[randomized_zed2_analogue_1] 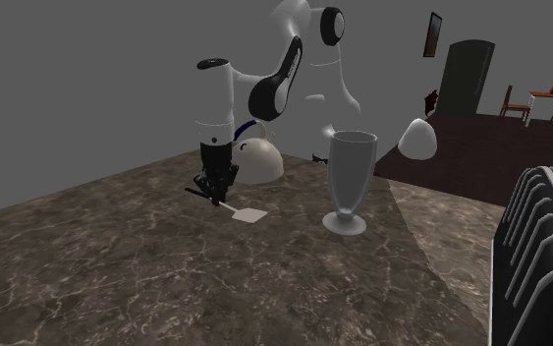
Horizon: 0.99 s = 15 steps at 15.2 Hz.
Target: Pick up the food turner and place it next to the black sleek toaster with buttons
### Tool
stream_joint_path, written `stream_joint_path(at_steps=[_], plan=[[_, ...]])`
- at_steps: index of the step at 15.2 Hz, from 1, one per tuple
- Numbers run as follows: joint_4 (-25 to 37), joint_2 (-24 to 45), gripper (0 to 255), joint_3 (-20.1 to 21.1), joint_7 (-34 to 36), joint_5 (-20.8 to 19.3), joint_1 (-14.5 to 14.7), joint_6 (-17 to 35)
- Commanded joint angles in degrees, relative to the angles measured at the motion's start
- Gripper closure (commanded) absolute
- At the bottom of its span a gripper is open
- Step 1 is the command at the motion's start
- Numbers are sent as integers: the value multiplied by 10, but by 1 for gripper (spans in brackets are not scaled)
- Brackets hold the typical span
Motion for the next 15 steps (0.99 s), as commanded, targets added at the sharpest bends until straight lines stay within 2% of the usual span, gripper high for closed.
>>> stream_joint_path(at_steps=[1,7,15], plan=[[0,0,255,0,0,0,0,0],[0,0,255,0,0,0,0,0],[25,-29,255,3,-8,9,-1,-53]])
